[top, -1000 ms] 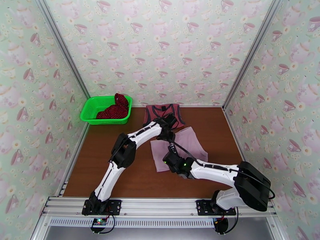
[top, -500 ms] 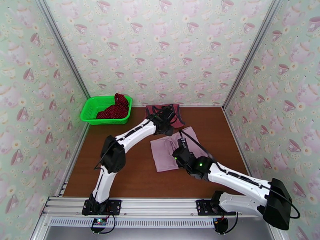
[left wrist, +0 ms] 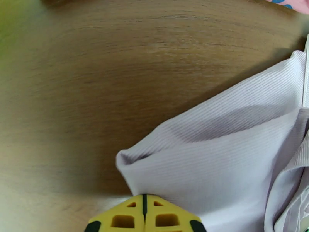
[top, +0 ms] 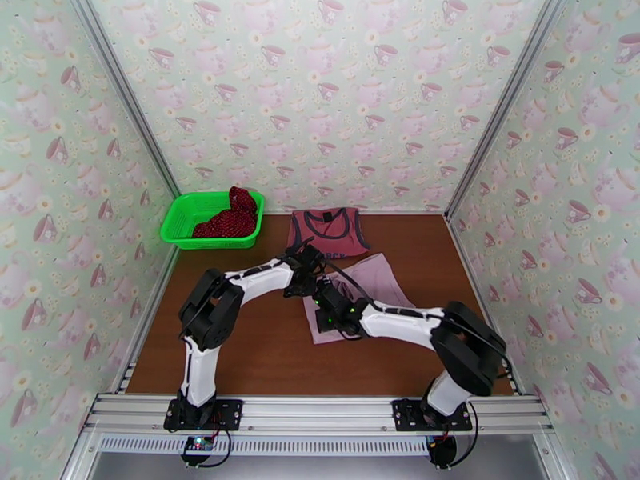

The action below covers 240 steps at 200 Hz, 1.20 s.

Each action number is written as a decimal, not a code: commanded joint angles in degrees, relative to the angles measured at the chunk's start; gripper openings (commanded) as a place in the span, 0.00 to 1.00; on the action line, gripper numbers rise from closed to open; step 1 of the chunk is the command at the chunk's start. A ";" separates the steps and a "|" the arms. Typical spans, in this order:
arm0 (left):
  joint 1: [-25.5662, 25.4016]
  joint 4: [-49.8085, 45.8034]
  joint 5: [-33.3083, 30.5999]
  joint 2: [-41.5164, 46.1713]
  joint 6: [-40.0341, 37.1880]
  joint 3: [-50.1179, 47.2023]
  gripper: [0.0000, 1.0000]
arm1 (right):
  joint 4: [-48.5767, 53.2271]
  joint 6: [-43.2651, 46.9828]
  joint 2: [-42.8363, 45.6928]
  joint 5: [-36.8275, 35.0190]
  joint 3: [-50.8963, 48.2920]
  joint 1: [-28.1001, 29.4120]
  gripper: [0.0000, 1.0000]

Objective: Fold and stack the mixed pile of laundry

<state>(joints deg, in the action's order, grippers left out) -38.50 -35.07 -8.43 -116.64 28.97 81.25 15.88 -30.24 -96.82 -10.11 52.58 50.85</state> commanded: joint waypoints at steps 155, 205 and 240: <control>-4.20 2.88 -7.11 10.24 -1.64 -1.44 0.05 | 8.99 14.16 21.11 4.23 -4.75 -17.99 0.00; -14.09 -0.99 -1.58 10.74 6.87 -3.74 0.00 | 11.11 19.76 3.38 19.80 11.48 -25.12 0.00; -18.19 6.82 2.41 6.34 17.10 -9.16 0.00 | 12.12 19.90 -10.02 19.93 21.05 -26.86 0.00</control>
<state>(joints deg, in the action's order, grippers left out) -55.51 -31.22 -9.93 -106.30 37.47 76.23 25.71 -12.10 -100.31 6.46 69.19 25.04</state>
